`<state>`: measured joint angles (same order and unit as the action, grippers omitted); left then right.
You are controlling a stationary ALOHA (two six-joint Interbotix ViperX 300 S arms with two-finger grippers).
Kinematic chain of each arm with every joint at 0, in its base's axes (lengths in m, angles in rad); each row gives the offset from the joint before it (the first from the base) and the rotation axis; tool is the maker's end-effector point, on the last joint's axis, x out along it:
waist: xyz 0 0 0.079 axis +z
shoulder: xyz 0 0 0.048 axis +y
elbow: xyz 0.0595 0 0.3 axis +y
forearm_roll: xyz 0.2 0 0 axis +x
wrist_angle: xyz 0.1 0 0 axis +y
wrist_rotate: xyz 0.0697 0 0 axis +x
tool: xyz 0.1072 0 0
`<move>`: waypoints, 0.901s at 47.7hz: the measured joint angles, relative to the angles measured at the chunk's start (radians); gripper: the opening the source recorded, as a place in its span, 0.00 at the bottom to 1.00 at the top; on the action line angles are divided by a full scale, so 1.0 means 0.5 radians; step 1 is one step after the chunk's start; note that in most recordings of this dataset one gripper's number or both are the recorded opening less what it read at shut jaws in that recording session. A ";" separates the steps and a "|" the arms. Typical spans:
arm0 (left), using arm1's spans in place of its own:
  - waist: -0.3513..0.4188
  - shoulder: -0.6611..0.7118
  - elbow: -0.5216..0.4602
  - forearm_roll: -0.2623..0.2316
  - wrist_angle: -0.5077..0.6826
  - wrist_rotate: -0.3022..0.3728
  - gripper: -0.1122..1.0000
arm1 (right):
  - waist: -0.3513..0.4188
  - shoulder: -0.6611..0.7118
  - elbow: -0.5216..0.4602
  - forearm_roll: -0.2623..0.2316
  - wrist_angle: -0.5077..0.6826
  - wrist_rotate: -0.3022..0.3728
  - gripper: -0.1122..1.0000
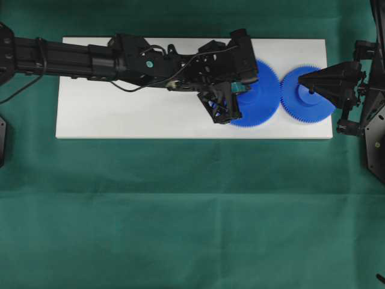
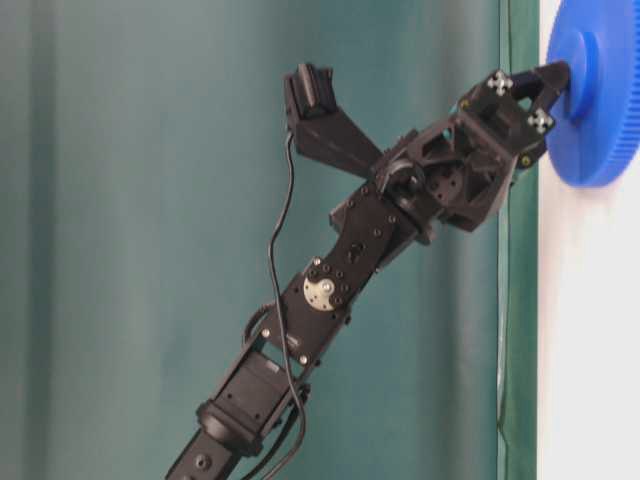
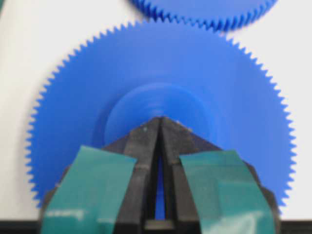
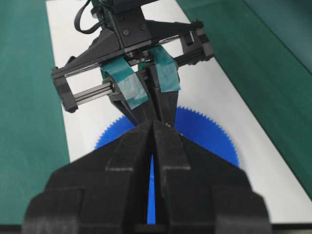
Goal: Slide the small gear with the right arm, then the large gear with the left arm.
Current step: 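Slide the large gear right with the left gripper into the small gear, then hold the large gear meshed against the small gear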
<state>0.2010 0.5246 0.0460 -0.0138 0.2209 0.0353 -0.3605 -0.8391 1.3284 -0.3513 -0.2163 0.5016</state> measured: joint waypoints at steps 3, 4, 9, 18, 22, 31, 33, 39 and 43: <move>-0.003 0.000 -0.009 0.000 0.006 0.000 0.10 | 0.000 0.000 0.009 0.000 0.003 0.000 0.55; -0.003 0.000 -0.009 0.000 0.006 0.000 0.10 | 0.000 -0.003 0.012 0.000 0.000 0.000 0.55; 0.000 0.000 -0.006 0.000 0.009 0.000 0.10 | 0.000 -0.015 0.031 0.000 -0.015 0.000 0.55; -0.003 0.000 0.000 0.000 0.006 -0.003 0.10 | 0.000 -0.061 0.058 0.000 -0.037 0.000 0.55; -0.003 -0.003 0.003 0.000 0.006 -0.003 0.10 | 0.000 -0.083 0.061 0.000 -0.037 0.003 0.55; -0.003 0.000 0.003 0.000 0.006 -0.003 0.10 | 0.000 -0.104 0.074 0.000 -0.040 0.003 0.55; 0.000 -0.003 0.000 0.000 0.006 -0.003 0.10 | 0.000 -0.104 0.071 0.000 -0.040 0.006 0.55; 0.000 -0.003 0.003 0.000 0.006 -0.003 0.10 | 0.003 -0.107 0.074 0.000 -0.040 0.006 0.55; 0.000 0.000 0.012 0.000 0.006 -0.003 0.10 | 0.003 -0.107 0.074 0.000 -0.040 0.012 0.55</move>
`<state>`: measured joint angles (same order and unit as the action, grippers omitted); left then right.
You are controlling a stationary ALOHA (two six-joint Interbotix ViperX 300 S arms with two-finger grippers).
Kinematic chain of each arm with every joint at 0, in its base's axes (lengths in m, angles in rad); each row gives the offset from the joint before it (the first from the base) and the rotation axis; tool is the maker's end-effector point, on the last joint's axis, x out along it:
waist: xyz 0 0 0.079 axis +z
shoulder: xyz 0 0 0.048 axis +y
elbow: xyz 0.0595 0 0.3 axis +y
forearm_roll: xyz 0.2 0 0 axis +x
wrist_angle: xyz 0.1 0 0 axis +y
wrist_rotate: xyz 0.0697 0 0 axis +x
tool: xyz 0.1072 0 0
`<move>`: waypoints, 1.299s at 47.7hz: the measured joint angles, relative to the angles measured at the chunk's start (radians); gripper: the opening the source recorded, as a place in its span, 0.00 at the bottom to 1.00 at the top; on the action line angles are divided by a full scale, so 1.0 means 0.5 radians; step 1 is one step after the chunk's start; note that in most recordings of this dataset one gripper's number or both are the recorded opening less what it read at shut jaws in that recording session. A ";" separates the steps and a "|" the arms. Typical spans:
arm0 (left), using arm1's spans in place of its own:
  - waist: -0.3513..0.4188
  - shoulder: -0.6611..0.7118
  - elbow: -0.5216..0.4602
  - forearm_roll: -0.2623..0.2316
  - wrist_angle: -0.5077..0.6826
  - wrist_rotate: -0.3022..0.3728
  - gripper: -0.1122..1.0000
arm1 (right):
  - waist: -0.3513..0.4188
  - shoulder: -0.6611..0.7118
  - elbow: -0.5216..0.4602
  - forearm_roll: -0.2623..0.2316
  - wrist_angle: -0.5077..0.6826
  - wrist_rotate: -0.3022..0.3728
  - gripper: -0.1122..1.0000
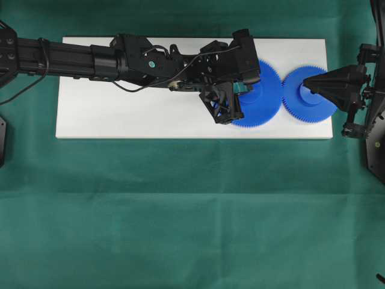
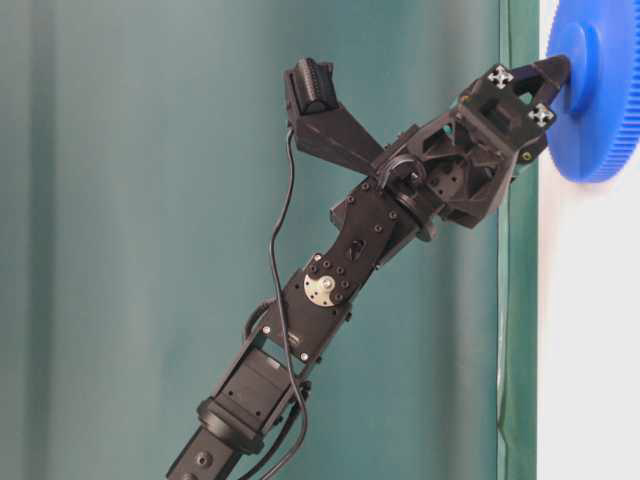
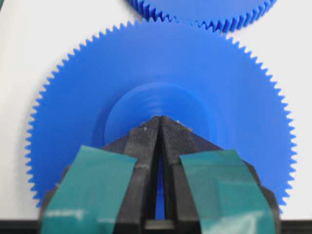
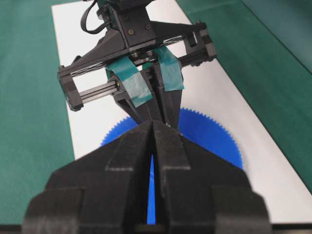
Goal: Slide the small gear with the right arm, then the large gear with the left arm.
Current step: 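Hold the large gear meshed against the small gear, then slide the large gear back left to its starting spot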
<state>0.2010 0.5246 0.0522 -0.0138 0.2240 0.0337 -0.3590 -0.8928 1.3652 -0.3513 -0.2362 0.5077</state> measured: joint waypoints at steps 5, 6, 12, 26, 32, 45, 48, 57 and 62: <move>-0.003 -0.018 0.025 0.000 0.000 0.000 0.10 | 0.000 0.000 0.000 0.000 0.000 0.000 0.55; -0.003 -0.028 0.037 0.000 0.006 0.000 0.10 | -0.003 0.000 0.000 0.000 0.000 0.000 0.55; 0.006 -0.123 0.169 0.000 0.055 -0.003 0.10 | 0.000 0.000 0.000 0.000 0.000 0.003 0.55; 0.129 -0.543 0.816 -0.006 0.061 -0.046 0.10 | 0.028 0.000 0.003 0.000 0.000 0.003 0.55; 0.199 -0.761 1.132 -0.006 0.015 -0.114 0.10 | 0.028 0.000 0.000 0.000 0.000 0.003 0.55; 0.285 -1.193 1.672 -0.006 -0.061 -0.267 0.10 | 0.043 0.000 0.000 0.000 0.000 0.009 0.55; 0.291 -1.264 1.752 -0.006 -0.067 -0.279 0.10 | 0.046 0.003 0.000 0.000 0.003 0.006 0.55; 0.307 -1.433 1.933 -0.006 -0.071 -0.282 0.10 | 0.067 0.003 -0.003 0.003 0.000 0.009 0.55; 0.322 -1.500 1.997 -0.006 -0.071 -0.282 0.10 | 0.077 0.006 -0.006 0.003 0.000 0.009 0.55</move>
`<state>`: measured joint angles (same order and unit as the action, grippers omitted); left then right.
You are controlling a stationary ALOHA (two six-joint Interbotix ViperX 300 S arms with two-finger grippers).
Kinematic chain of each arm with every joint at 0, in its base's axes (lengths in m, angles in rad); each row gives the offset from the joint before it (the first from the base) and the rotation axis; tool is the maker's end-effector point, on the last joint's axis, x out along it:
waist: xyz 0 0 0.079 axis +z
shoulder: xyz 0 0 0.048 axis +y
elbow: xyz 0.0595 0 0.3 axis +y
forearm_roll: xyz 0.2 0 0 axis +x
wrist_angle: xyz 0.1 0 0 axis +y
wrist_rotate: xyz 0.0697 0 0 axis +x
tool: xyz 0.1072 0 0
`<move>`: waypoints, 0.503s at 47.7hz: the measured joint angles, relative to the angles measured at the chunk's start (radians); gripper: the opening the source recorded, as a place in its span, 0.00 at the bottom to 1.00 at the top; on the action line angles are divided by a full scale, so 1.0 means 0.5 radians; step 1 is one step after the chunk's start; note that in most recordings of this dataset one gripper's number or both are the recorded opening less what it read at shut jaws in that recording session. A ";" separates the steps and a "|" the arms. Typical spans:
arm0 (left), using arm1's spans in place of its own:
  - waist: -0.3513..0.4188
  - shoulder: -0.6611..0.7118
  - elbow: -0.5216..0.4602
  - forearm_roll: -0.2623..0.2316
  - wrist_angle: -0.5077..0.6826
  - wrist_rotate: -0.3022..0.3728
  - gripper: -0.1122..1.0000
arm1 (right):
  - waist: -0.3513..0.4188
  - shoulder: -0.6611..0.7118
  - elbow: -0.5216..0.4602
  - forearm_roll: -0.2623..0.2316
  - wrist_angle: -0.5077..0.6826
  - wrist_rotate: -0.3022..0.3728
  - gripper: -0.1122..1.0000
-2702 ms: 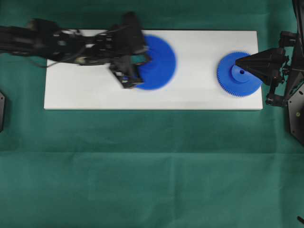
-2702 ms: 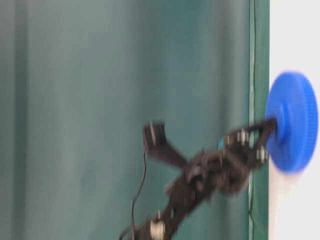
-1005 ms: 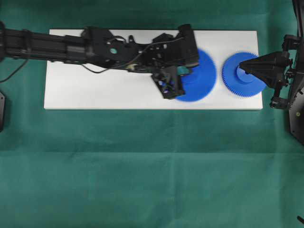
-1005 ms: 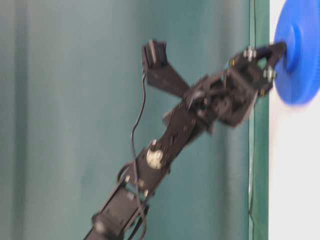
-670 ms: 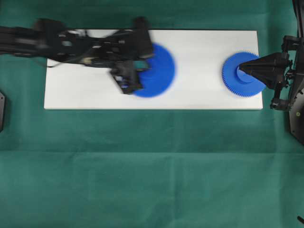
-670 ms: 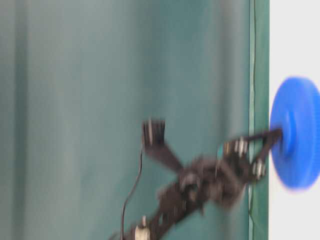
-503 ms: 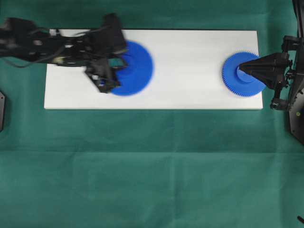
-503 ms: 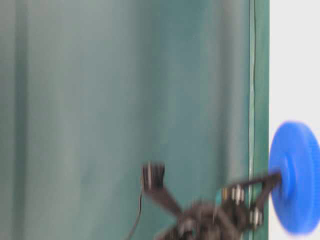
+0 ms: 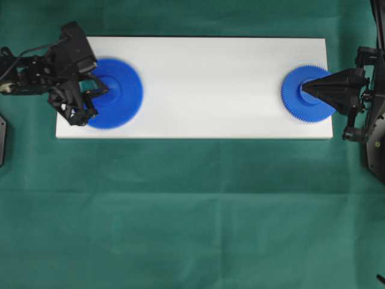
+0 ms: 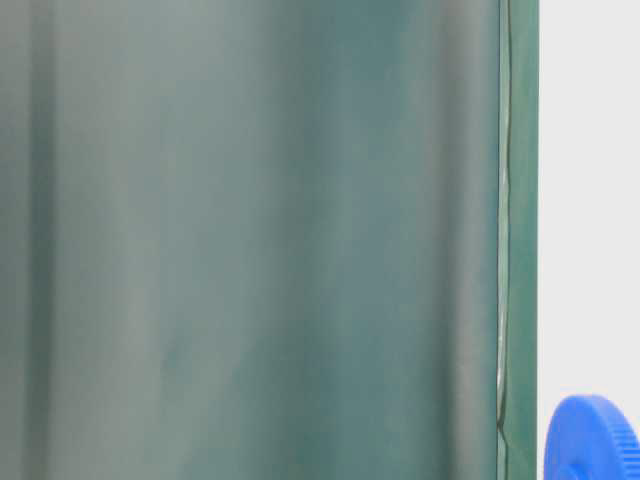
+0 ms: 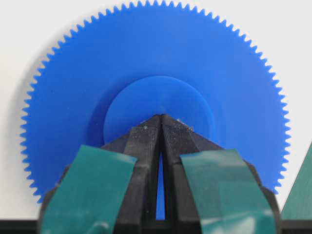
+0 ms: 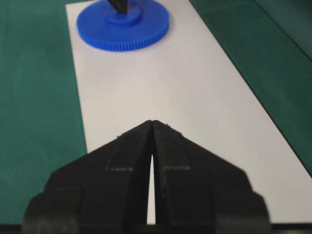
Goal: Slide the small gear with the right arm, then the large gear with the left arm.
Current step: 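Slide the large gear back left to its starting spot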
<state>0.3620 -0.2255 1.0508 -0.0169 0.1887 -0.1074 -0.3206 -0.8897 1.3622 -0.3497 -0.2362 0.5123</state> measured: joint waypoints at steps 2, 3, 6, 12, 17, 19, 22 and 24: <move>0.006 -0.018 0.018 0.000 0.000 0.000 0.10 | 0.003 0.000 0.000 0.000 0.000 0.000 0.55; 0.009 -0.025 0.021 0.000 0.000 0.000 0.10 | 0.003 0.000 0.000 0.000 0.000 0.000 0.55; 0.012 -0.037 0.034 0.000 0.000 0.000 0.10 | 0.003 0.003 -0.006 0.000 0.000 0.000 0.55; 0.015 -0.052 0.043 0.000 0.000 0.000 0.10 | 0.003 0.015 -0.012 0.000 0.000 0.000 0.55; 0.018 -0.067 0.055 0.000 0.000 0.003 0.10 | 0.003 0.025 -0.012 0.000 0.000 0.000 0.55; 0.021 -0.074 0.058 0.000 0.000 0.000 0.10 | 0.003 0.028 -0.012 0.000 0.000 0.000 0.55; 0.021 -0.080 0.061 0.003 0.000 0.000 0.10 | 0.003 0.031 -0.015 0.003 0.000 0.000 0.55; 0.025 -0.089 0.067 0.000 -0.003 0.000 0.10 | 0.000 0.031 -0.015 0.000 0.000 0.000 0.55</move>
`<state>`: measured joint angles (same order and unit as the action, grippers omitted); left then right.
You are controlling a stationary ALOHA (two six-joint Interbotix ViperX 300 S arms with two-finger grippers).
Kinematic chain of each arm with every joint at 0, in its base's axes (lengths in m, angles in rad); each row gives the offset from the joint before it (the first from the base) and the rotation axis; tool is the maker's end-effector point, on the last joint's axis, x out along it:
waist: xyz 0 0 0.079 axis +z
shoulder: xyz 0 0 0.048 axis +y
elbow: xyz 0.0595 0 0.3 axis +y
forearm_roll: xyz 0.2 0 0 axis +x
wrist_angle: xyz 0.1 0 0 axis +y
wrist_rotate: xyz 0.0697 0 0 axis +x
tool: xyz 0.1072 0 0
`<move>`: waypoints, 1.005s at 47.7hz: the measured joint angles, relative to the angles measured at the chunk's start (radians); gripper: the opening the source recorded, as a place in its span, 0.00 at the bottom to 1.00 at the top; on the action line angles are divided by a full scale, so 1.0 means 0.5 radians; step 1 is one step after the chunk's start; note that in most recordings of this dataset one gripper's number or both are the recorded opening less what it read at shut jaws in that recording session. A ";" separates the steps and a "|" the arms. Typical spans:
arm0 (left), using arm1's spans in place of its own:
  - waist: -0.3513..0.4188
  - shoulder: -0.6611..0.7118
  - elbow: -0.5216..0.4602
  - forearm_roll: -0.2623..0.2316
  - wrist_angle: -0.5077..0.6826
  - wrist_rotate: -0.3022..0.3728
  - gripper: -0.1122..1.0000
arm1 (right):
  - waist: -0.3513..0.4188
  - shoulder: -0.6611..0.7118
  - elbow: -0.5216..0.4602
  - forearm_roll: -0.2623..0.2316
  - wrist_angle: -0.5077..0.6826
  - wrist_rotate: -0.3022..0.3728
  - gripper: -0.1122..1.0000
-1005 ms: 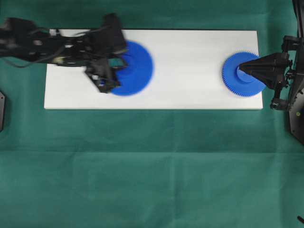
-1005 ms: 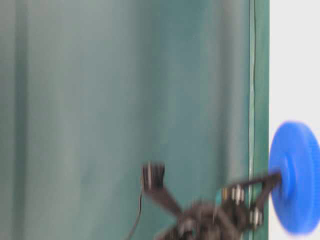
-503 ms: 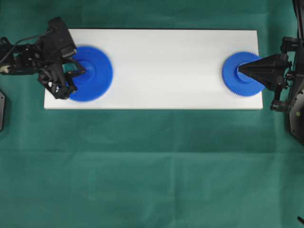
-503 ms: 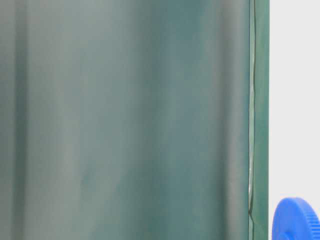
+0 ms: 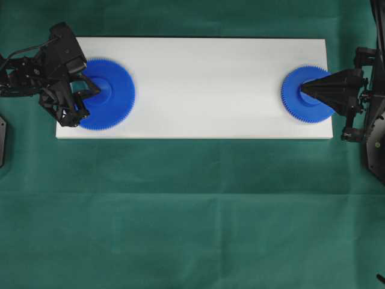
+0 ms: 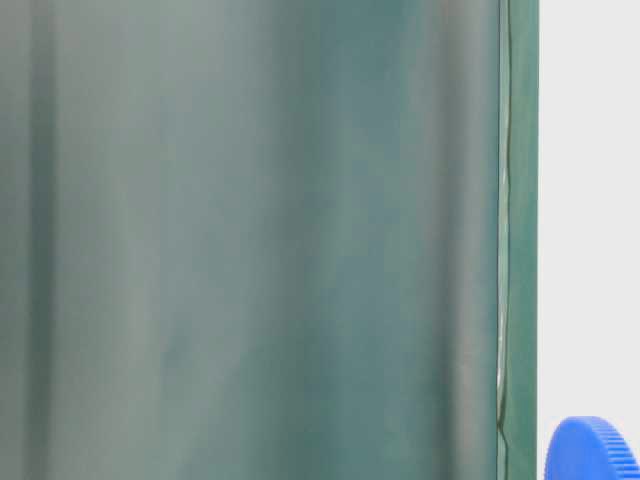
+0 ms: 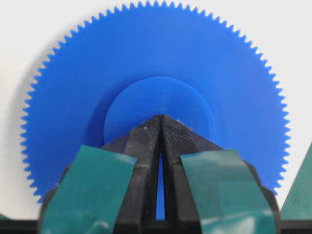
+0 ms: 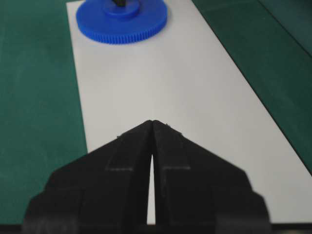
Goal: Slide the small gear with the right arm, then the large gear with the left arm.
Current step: 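Slide the large gear back left to its starting spot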
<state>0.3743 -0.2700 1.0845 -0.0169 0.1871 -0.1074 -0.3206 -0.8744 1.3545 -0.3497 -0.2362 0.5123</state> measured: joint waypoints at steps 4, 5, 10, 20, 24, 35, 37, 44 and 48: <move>0.003 -0.015 0.012 0.000 -0.012 0.003 0.10 | 0.003 0.003 0.000 0.000 0.000 0.000 0.55; 0.003 -0.021 0.015 0.003 -0.015 0.003 0.10 | 0.003 0.003 0.003 0.003 0.000 0.000 0.55; 0.006 -0.055 0.040 0.003 -0.031 0.006 0.10 | 0.003 0.003 0.003 0.000 0.000 0.000 0.55; 0.009 -0.126 0.049 0.003 -0.021 0.012 0.10 | 0.003 0.003 0.000 0.000 0.000 0.000 0.55; 0.009 -0.178 0.046 0.003 -0.018 0.012 0.10 | 0.006 0.003 0.003 0.000 0.000 0.000 0.55; 0.006 -0.371 0.049 0.003 -0.018 0.015 0.10 | 0.006 0.000 0.000 0.003 0.000 0.000 0.55; 0.006 -0.399 0.046 0.003 -0.018 0.018 0.10 | 0.006 0.000 0.000 0.000 0.000 0.000 0.55; 0.006 -0.451 0.055 0.003 -0.018 0.015 0.10 | 0.003 0.003 0.000 0.000 -0.009 0.000 0.55; 0.006 -0.460 0.061 0.000 -0.018 0.015 0.10 | 0.003 0.003 0.000 0.003 -0.015 0.000 0.55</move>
<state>0.3774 -0.5001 1.1152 -0.0169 0.1779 -0.0997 -0.3191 -0.8728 1.3545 -0.3482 -0.2439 0.5123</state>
